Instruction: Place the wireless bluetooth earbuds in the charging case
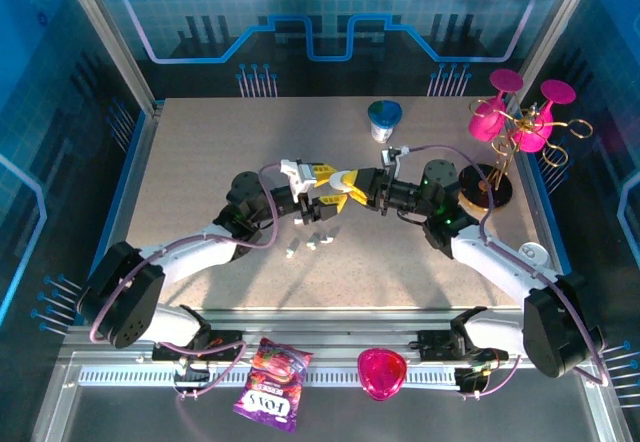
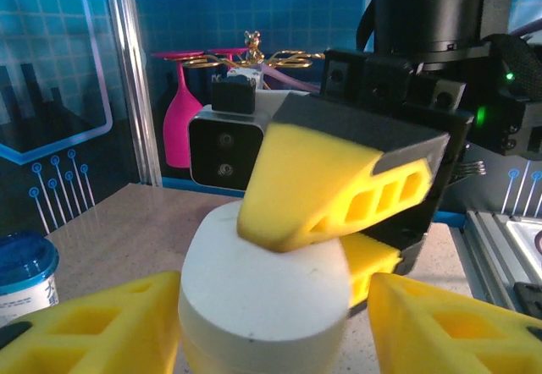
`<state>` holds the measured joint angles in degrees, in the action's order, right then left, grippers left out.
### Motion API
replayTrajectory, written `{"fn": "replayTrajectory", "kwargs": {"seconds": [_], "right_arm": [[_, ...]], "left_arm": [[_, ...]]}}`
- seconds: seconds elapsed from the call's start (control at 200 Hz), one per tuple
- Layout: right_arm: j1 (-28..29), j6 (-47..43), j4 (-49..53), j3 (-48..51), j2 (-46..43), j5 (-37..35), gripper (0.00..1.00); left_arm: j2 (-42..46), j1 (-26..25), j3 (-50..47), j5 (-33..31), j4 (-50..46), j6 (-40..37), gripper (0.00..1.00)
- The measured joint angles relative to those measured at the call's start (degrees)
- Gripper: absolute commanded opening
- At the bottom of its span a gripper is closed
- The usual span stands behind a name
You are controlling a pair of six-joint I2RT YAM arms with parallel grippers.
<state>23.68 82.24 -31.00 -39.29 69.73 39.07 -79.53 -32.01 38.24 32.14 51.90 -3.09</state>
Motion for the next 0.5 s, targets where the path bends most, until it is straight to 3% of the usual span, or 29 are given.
{"fn": "replayTrajectory", "kwargs": {"seconds": [0.24, 0.395, 0.5], "right_arm": [[-2.78, -13.88, 13.20, -3.34, 1.68, -3.61, 0.22], [-3.13, -23.89, 22.86, -10.95, 8.31, -9.29, 0.22], [-3.15, -28.50, 26.75, -15.67, 14.01, -13.79, 0.22]], "left_arm": [[5.88, 0.02, -7.37, -5.73, -8.09, -3.21, 0.89], [8.96, 0.02, -9.22, -10.32, -15.74, -4.85, 0.99], [10.58, 0.13, -9.22, -12.81, -19.63, -5.68, 1.00]]}}
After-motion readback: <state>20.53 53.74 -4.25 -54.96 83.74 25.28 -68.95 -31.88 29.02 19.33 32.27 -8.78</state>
